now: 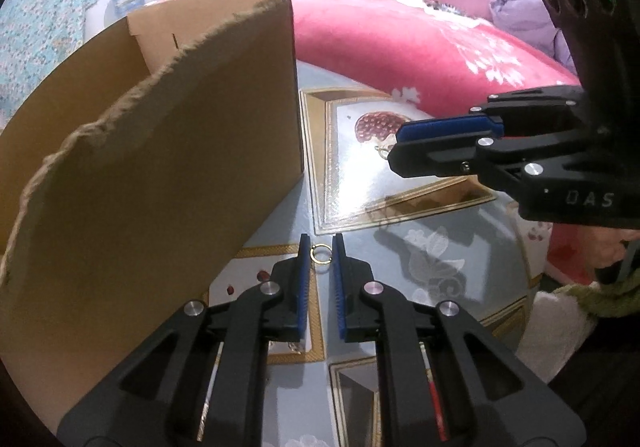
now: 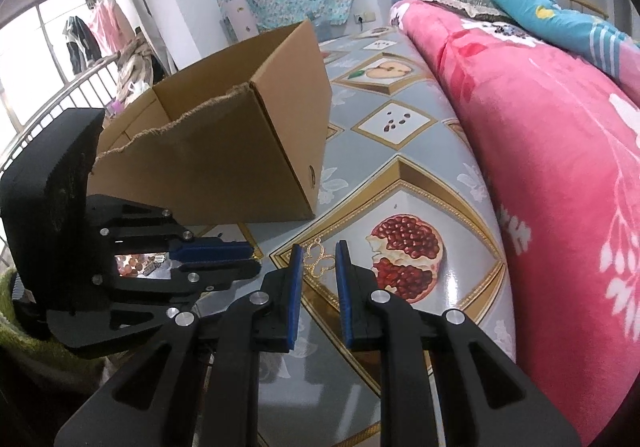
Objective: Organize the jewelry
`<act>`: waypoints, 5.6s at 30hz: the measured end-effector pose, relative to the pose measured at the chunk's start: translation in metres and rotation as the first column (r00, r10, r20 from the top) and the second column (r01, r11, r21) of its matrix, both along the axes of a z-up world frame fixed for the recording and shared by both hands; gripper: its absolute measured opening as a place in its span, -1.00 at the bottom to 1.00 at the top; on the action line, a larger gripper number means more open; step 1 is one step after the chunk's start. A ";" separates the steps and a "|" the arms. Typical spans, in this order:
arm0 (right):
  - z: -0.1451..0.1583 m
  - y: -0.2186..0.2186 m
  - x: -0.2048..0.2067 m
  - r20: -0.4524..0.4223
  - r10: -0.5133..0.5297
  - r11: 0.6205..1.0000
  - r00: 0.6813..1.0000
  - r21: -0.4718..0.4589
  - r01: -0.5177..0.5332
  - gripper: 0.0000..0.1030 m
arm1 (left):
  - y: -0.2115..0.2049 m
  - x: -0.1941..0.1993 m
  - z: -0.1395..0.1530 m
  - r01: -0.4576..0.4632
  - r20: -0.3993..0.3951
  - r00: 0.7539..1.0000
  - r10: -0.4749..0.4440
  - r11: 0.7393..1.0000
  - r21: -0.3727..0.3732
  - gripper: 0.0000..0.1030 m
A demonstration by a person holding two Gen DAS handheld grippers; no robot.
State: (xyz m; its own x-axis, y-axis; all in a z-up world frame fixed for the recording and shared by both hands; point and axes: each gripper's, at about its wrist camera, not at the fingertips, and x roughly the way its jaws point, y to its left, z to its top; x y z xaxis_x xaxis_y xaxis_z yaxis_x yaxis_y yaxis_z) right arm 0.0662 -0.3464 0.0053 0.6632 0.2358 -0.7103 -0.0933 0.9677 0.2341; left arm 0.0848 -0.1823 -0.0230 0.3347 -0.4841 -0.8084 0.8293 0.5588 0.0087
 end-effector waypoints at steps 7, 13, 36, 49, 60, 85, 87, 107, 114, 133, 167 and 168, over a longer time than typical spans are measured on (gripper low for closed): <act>0.035 0.001 -0.002 0.094 0.005 1.000 0.996 -0.013 -0.004 -0.68 | 0.038 -0.015 0.055 -0.049 0.029 0.998 0.054 0.987 -0.156 -1.00; 0.074 0.015 0.015 0.209 0.073 0.997 0.975 -0.019 -0.070 -0.68 | 0.082 -0.006 0.104 -0.134 0.042 0.987 0.153 0.943 -0.304 -1.00; 0.030 0.012 0.005 0.055 0.031 0.996 0.998 0.078 -0.035 -0.68 | 0.041 -0.003 0.005 -0.107 -0.022 0.994 0.105 0.993 -0.055 -0.61; 0.016 -0.001 0.017 0.032 0.030 0.992 0.999 0.125 -0.034 -0.68 | 0.027 0.007 -0.006 -0.053 -0.005 0.999 0.053 0.999 -0.008 -0.79; 0.023 -0.006 0.013 0.048 0.017 0.993 0.999 0.116 -0.022 -0.68 | 0.031 0.000 0.000 -0.072 0.011 0.997 0.072 0.997 -0.030 -0.80; 0.045 0.121 0.141 -0.083 0.323 0.946 0.943 0.012 -0.323 -0.68 | 0.147 0.100 0.072 -0.511 0.006 0.859 0.513 0.857 -0.073 -0.79; 0.042 0.120 0.146 -0.096 0.307 0.952 0.947 0.026 -0.306 -0.67 | 0.153 0.105 0.070 -0.535 0.000 0.844 0.536 0.842 -0.071 -0.74; 0.100 0.030 0.057 0.174 0.185 0.965 0.967 0.156 -0.212 -0.66 | 0.175 0.035 0.109 -0.464 0.066 0.860 0.505 0.830 -0.311 -0.27; 0.075 0.020 0.012 0.097 0.191 0.968 0.977 0.148 -0.204 -0.66 | 0.168 -0.015 0.101 -0.398 0.041 0.903 0.429 0.866 -0.303 -0.17; -0.011 0.082 0.025 -0.133 0.265 0.963 0.955 -0.008 -0.268 -0.66 | 0.086 -0.049 -0.004 -0.300 0.012 0.954 0.300 0.953 -0.037 -0.15; 0.012 0.047 0.025 -0.048 0.240 0.968 0.970 0.084 -0.236 -0.95 | 0.089 -0.039 -0.006 -0.308 0.028 0.950 0.310 0.949 -0.067 -0.51; 0.012 0.047 0.024 -0.047 0.240 0.968 0.970 0.083 -0.236 -0.95 | 0.088 -0.036 -0.005 -0.306 0.028 0.951 0.308 0.950 -0.066 -0.54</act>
State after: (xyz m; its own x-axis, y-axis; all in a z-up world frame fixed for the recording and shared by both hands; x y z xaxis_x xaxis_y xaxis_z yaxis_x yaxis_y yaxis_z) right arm 0.0901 -0.2998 0.0170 0.5410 0.4368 -0.7187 -0.3032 0.8984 0.3177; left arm 0.0488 -0.0943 -0.0282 0.5041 -0.4005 -0.7652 0.6170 0.7870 -0.0054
